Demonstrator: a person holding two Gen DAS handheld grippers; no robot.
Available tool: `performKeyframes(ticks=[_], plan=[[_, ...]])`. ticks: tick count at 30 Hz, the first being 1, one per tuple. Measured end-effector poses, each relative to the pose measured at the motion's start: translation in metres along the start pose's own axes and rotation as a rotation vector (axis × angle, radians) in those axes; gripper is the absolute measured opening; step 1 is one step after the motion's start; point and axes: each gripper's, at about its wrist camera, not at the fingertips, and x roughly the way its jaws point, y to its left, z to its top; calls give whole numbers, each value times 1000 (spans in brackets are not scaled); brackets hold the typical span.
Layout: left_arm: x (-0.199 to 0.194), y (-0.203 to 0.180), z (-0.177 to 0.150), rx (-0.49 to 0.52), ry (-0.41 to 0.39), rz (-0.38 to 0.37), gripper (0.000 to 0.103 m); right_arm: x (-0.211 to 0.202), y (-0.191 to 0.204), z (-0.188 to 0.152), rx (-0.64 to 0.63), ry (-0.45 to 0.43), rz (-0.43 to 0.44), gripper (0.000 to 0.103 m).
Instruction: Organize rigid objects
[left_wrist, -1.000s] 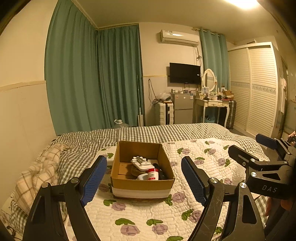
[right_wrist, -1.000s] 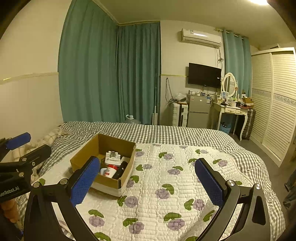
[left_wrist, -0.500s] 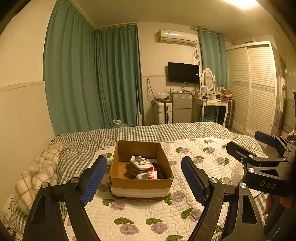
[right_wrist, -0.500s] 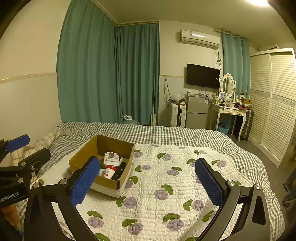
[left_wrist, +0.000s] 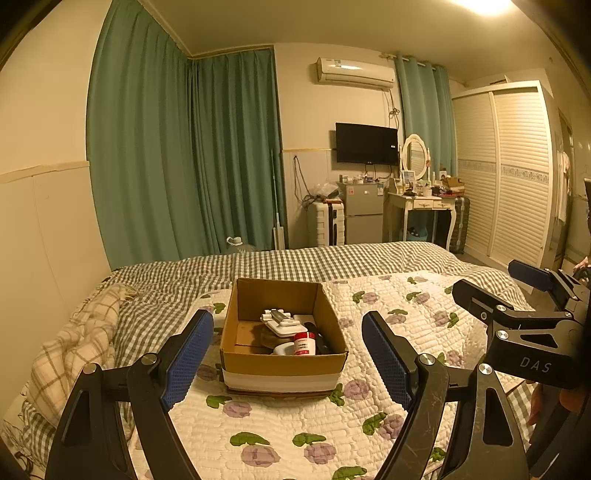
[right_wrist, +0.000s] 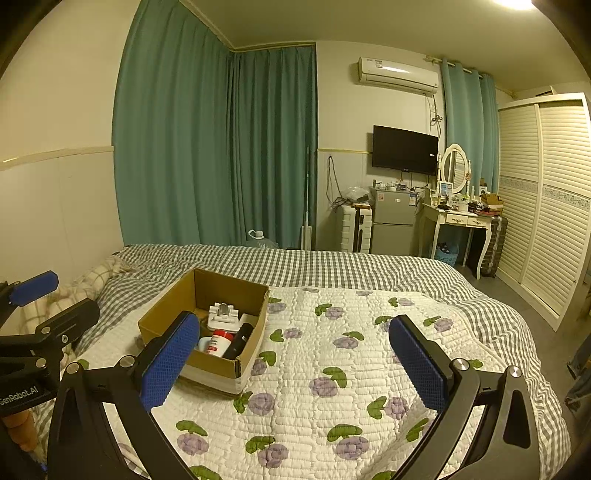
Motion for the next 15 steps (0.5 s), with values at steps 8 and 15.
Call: performKeyframes(ticks=[8,15], plan=[[0,-1,-1,1,0,2,85,0,0,0,2,0,1,103],[0,-1,-4,2,6,2,85,3,5,-2,6,5,2,103]])
